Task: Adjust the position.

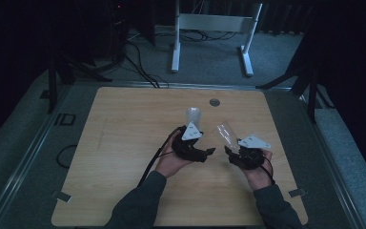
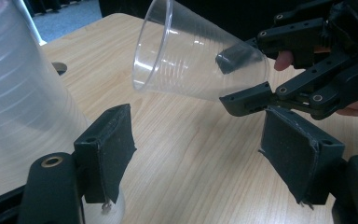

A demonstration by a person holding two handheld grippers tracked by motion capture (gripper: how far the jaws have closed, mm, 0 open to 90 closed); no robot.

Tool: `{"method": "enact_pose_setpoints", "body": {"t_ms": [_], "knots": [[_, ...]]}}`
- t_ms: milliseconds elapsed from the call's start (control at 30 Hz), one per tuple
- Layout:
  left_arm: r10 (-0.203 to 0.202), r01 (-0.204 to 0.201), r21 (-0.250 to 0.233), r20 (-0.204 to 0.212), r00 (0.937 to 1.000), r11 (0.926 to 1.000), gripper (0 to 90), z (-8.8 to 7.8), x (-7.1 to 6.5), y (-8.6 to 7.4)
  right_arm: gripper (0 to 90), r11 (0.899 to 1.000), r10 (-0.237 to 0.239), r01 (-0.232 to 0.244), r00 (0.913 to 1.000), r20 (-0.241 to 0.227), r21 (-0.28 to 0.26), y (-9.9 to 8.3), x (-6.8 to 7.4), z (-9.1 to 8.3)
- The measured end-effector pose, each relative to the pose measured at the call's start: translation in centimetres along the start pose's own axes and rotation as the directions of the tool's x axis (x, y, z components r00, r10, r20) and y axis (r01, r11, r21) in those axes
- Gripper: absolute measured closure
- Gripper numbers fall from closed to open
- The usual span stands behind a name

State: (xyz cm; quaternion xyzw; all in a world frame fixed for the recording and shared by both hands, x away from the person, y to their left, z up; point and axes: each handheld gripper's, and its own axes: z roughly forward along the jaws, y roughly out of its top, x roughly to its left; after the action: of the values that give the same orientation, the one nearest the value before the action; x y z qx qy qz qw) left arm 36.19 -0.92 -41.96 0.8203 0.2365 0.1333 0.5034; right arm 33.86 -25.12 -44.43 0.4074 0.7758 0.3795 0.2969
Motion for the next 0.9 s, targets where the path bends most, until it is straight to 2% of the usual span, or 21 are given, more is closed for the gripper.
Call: {"method": "enact_pose_setpoints", "body": {"t_ms": [200,400,600,667,900], "knots": [[-0.017,0.017,-0.008,0.003,0.9999,0.9998,25.2,-0.03,0.06,0.08,42.3,1.000,0.019,-0.019,0.9998,0.011,-0.019,-0.17,0.01,0.02],[-0.027,0.027,-0.009,0.007,0.9996,0.9996,25.2,0.08,0.13,0.12,42.4,0.997,0.033,-0.030,0.9990,0.030,-0.072,-0.15,0.09,-0.19],[-0.048,0.048,-0.014,0.021,0.9986,0.9987,25.2,0.24,0.16,0.22,42.4,0.996,0.022,-0.018,0.9991,0.036,-0.091,-0.19,0.32,-0.28],[-0.045,0.045,-0.001,0.018,0.9988,0.9990,25.2,0.33,0.15,0.22,42.3,0.995,0.025,-0.021,0.9989,0.039,-0.102,-0.22,0.38,-0.31],[-0.057,0.057,-0.010,0.020,0.9982,0.9983,25.3,0.33,0.27,0.22,42.3,0.991,0.042,-0.036,0.9983,0.040,-0.128,-0.40,0.42,-0.20]]}}
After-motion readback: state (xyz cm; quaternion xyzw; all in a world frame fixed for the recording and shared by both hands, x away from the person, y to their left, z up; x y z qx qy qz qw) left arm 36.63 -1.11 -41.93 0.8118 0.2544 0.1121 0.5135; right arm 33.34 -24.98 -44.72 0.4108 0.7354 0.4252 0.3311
